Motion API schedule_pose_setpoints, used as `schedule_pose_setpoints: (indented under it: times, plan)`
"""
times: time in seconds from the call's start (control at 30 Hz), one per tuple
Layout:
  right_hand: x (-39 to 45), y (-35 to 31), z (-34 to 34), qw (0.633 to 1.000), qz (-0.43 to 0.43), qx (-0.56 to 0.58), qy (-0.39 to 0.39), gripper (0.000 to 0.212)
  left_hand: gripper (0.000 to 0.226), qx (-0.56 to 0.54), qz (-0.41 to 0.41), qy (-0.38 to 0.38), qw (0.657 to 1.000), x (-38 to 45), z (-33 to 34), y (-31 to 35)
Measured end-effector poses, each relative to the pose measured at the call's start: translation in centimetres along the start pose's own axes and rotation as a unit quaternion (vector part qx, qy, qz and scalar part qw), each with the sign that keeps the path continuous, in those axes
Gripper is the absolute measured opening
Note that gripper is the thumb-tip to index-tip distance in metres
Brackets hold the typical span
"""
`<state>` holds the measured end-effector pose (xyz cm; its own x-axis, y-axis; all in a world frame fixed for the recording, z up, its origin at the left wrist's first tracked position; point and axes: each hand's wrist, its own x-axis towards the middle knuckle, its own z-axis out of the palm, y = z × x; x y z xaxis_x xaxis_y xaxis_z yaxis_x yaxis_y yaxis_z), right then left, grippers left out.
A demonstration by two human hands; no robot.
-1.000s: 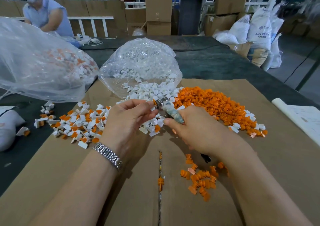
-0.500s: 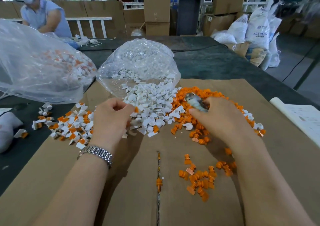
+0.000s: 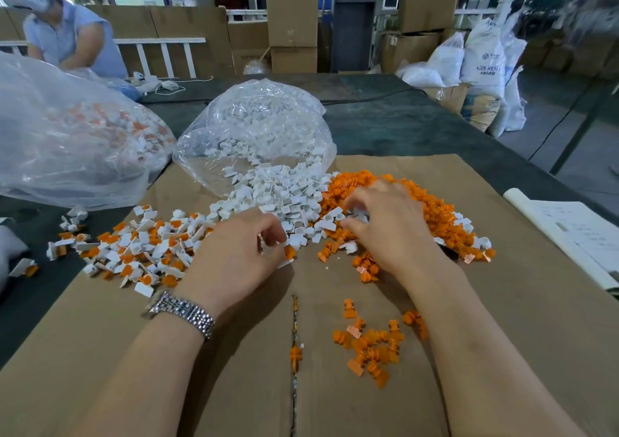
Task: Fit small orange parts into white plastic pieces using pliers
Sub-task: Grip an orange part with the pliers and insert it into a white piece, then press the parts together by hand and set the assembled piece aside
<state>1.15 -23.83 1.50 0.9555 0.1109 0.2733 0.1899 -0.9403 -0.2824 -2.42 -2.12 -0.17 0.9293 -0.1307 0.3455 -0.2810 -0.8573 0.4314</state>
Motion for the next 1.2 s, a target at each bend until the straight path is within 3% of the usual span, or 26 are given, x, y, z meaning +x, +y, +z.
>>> schedule_pose_setpoints:
  times: [0.07, 0.2, 0.4, 0.57, 0.67, 0.7, 0.77, 0.83, 1.0, 1.2]
  plan:
    - [-0.1, -0.6, 0.2, 0.998, -0.051, -0.005, -0.029, 0.012, 0.004, 0.031, 0.008, -0.016, 0.999, -0.1, 0.1, -0.1]
    - [-0.3, -0.9, 1.1, 0.993, -0.077, -0.03, -0.085, 0.012, 0.005, 0.095, 0.004, -0.029, 0.995, -0.1, 0.3, 0.1]
    - [-0.3, -1.1, 1.2, 0.993, -0.085, -0.03, -0.069, 0.014, 0.005, 0.088, -0.003, -0.039, 0.995, -0.2, 0.6, 0.5]
    - [-0.5, -1.0, 0.3, 0.989, -0.076, 0.119, -0.033, 0.015, 0.012, -0.143, -0.052, -0.012, 0.988, -0.1, 0.3, 1.1]
    - [-0.6, -1.3, -0.1, 0.975, -0.07, 0.209, -0.017, 0.01, 0.014, -0.334, -0.12, -0.033, 0.934, 0.2, -0.1, 1.7]
    - [-0.6, -1.4, -0.2, 0.967, -0.068, 0.245, -0.017, 0.008, 0.013, -0.413, -0.155, -0.033, 0.897, 0.3, -0.3, 1.9]
    - [-0.7, -1.4, -0.5, 0.946, -0.064, 0.317, -0.023, 0.01, 0.016, -0.572, -0.216, -0.027, 0.791, 0.5, -0.6, 2.1]
    - [-0.7, -1.3, -0.8, 0.922, -0.06, 0.382, -0.023, 0.014, 0.027, -0.653, -0.244, -0.03, 0.716, 0.6, -0.8, 2.0]
    - [-0.9, -1.5, -1.4, 0.878, -0.079, 0.472, -0.032, 0.01, 0.017, -0.697, -0.233, -0.057, 0.676, 0.6, -0.6, 1.9]
    - [-1.2, -1.8, -1.4, 0.884, -0.088, 0.458, -0.026, 0.009, 0.019, -0.717, -0.212, -0.081, 0.659, 0.7, -0.5, 1.7]
